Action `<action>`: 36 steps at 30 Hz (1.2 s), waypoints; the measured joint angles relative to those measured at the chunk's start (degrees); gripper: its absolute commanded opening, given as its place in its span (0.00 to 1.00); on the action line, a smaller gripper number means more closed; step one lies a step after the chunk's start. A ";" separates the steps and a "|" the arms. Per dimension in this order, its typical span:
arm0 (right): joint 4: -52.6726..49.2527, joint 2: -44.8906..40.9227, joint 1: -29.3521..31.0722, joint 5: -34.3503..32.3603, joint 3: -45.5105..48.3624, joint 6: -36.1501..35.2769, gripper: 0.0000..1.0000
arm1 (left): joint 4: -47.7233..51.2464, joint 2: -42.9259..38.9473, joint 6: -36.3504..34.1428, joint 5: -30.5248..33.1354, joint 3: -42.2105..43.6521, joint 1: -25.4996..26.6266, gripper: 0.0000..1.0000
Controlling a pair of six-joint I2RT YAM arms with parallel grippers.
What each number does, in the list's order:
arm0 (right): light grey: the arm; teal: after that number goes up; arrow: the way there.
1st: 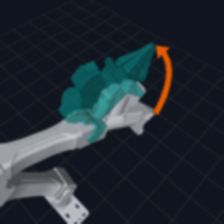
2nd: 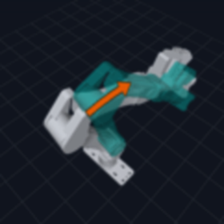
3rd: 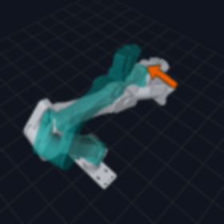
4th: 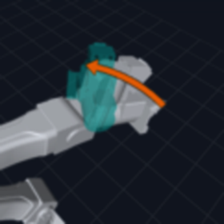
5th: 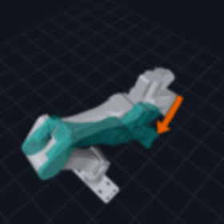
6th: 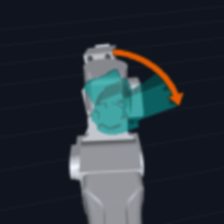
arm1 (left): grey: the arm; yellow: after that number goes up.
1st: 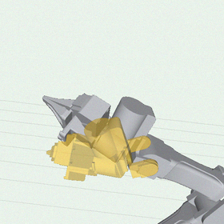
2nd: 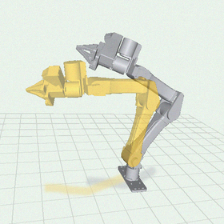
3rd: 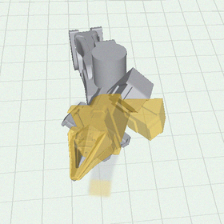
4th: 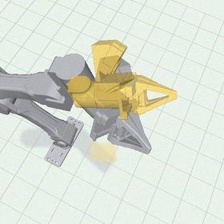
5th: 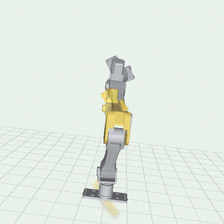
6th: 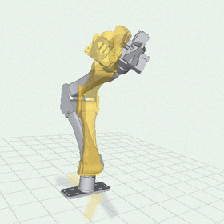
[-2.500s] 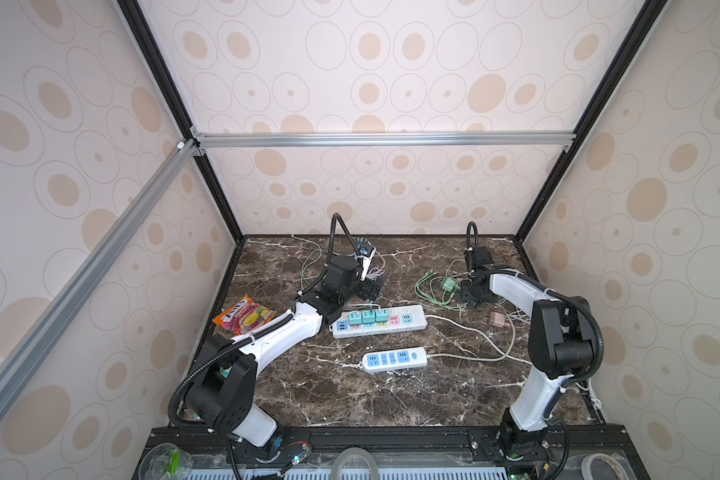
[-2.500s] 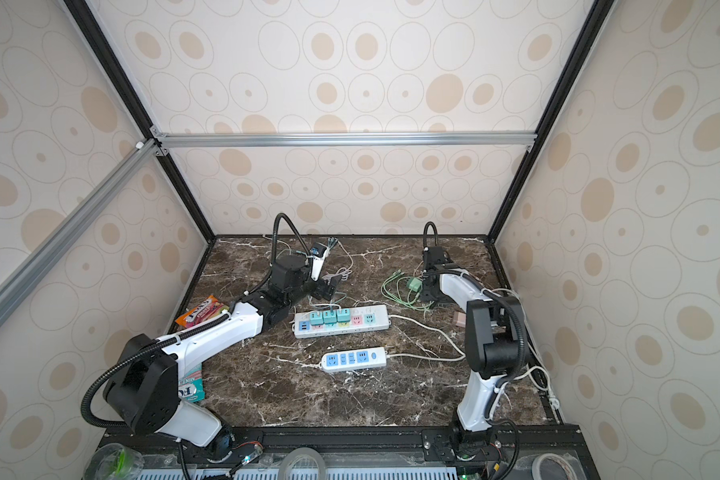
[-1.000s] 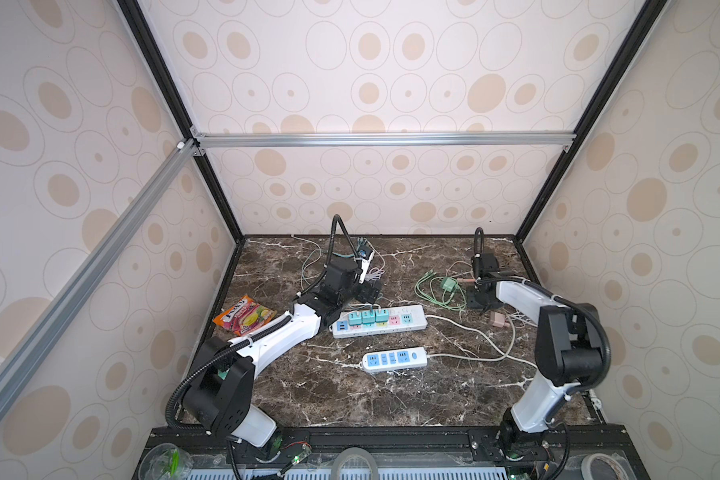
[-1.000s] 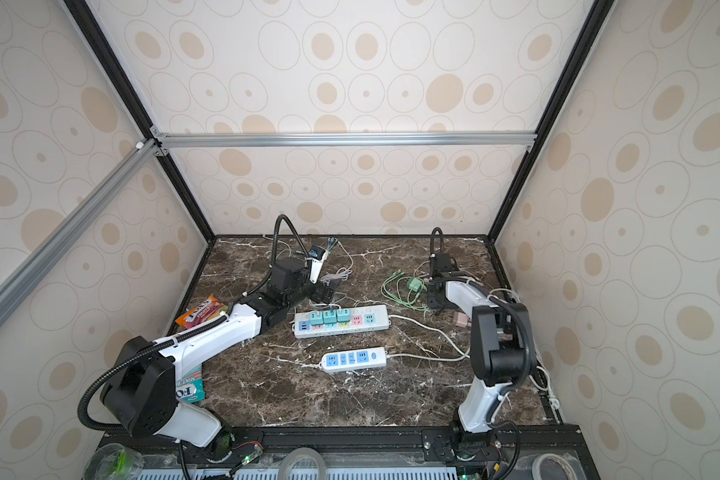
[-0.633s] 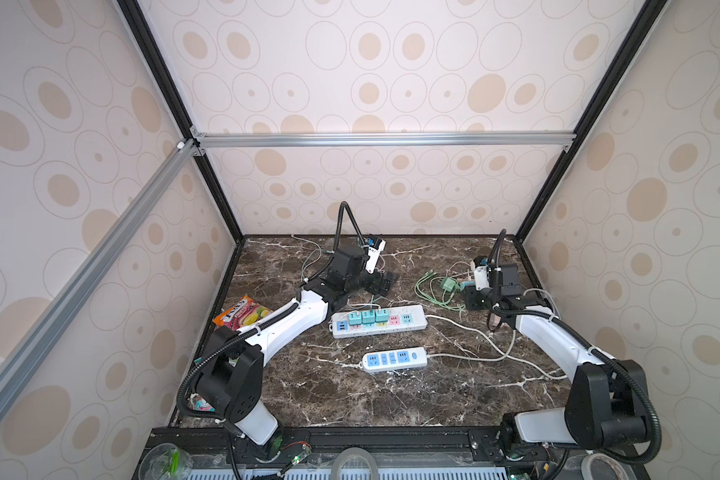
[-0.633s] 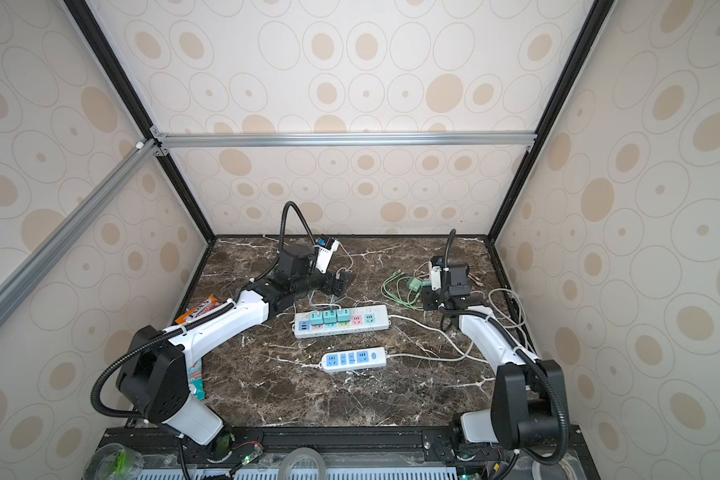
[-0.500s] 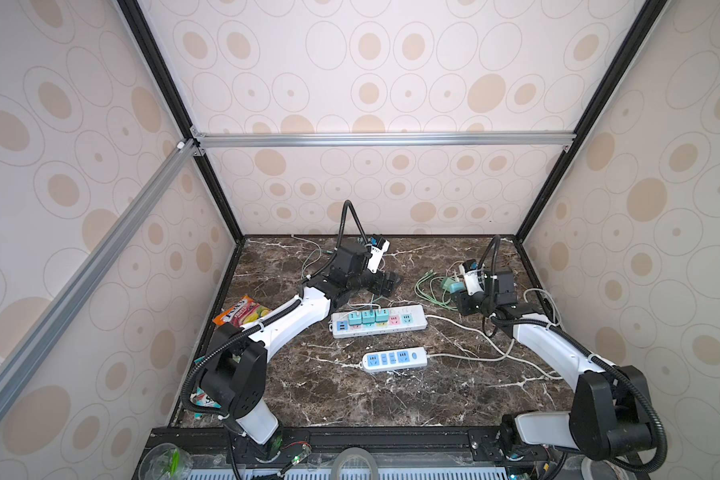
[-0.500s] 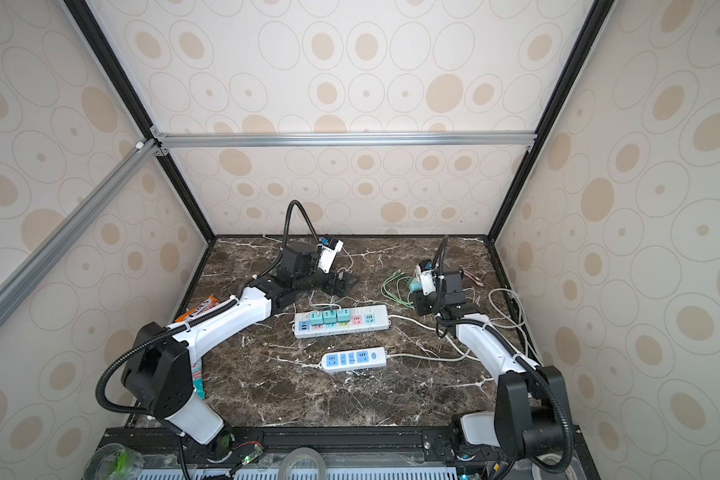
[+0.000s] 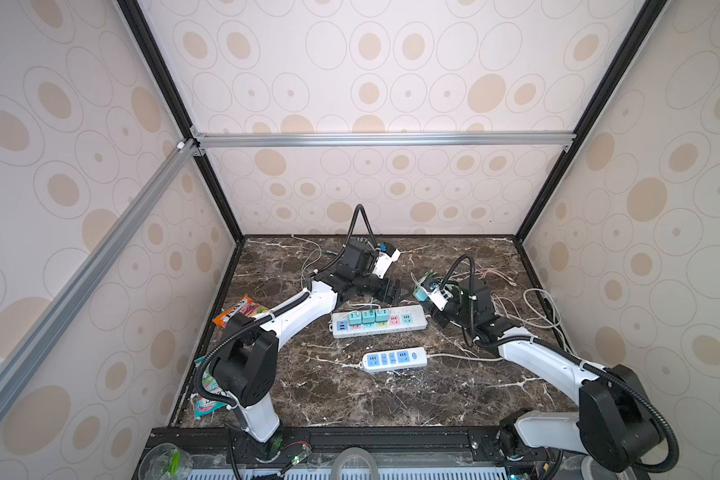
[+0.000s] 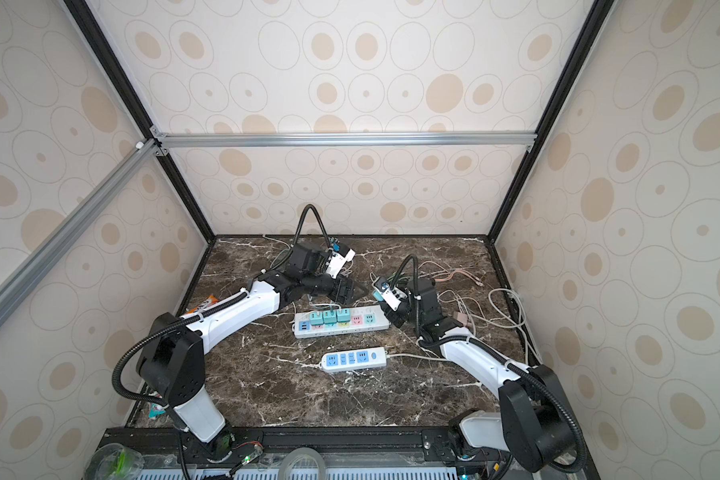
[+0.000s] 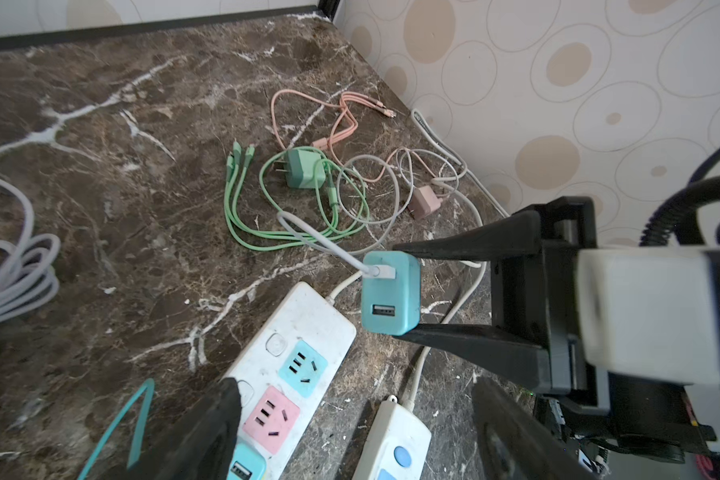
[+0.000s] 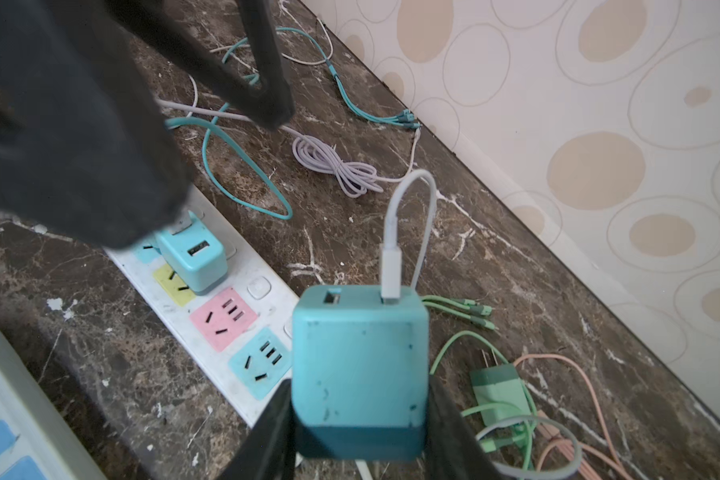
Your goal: Insert the plug
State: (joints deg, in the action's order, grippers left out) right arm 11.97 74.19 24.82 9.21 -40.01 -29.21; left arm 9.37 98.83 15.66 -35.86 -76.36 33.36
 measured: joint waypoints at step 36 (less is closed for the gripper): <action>11.58 -0.02 5.92 0.33 3.19 -11.56 0.51 | -2.40 3.19 2.01 -11.17 0.31 -0.55 0.00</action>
State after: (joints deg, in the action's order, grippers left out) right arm 23.55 74.17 30.74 9.54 -36.82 -40.77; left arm 6.96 102.02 17.67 -47.03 -76.05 32.82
